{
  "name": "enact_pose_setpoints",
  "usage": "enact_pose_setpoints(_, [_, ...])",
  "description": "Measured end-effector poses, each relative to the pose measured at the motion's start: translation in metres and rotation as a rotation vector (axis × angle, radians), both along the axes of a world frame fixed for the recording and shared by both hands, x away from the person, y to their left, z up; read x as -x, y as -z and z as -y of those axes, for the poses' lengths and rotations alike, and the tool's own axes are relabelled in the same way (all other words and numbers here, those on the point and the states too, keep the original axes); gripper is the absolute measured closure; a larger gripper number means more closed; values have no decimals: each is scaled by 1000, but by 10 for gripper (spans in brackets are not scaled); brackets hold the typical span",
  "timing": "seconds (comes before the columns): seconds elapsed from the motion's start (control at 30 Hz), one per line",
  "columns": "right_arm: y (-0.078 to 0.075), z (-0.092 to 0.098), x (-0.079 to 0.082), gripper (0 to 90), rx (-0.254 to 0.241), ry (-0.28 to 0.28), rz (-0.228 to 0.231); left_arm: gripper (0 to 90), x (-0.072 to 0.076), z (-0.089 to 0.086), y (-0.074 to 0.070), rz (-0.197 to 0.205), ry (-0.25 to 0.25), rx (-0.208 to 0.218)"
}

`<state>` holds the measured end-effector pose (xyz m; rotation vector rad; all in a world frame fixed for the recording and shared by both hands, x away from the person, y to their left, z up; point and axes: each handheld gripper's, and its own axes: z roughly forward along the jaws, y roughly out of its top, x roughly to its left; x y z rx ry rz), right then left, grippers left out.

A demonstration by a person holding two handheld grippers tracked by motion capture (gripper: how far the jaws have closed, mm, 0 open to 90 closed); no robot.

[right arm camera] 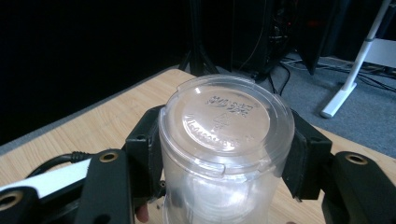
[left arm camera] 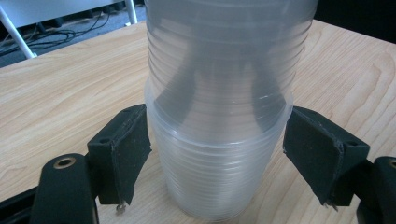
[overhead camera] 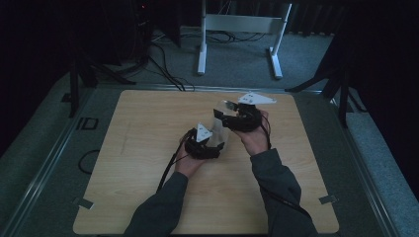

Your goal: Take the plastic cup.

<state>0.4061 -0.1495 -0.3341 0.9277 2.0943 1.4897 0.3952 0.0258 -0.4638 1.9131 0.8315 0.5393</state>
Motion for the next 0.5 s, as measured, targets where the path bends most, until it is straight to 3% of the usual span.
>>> enact_pose_setpoints(0.5, [-17,9,6,408,-40,11,33,239,3,-2,-1,12,-9,-1])
